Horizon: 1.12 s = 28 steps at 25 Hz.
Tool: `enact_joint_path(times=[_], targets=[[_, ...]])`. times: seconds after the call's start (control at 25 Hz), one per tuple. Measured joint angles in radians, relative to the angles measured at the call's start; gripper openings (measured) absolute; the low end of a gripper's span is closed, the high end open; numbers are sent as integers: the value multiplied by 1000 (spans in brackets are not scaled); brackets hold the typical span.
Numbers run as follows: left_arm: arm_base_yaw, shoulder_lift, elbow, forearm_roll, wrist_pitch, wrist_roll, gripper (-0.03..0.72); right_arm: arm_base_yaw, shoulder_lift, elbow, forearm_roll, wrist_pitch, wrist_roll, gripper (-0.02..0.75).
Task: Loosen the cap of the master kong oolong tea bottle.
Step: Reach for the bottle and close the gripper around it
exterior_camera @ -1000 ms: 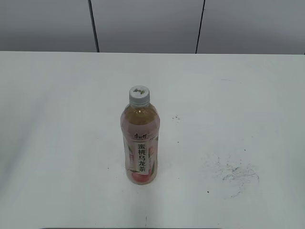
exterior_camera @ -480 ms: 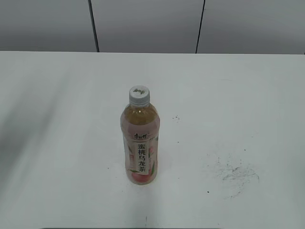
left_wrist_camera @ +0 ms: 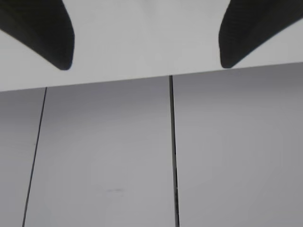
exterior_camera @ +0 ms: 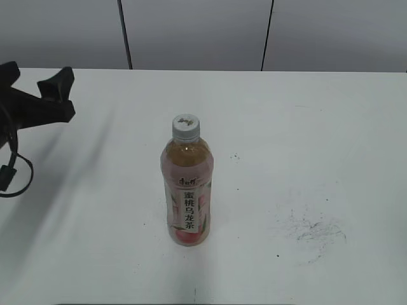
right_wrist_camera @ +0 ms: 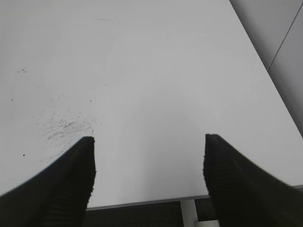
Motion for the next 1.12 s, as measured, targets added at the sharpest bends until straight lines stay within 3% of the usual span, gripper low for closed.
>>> enact_joint_path(times=[0.2, 0.48, 0.72, 1.12], targets=[[0, 77, 9, 24, -9, -14, 564, 0, 0, 0, 0, 0, 0, 536], [0, 78, 67, 242, -13, -106, 565, 0, 0, 0, 0, 0, 0, 536], [0, 76, 120, 309, -12, -151, 564, 0, 0, 0, 0, 0, 0, 536], [0, 69, 134, 754, -12, -152, 564, 0, 0, 0, 0, 0, -1, 536]])
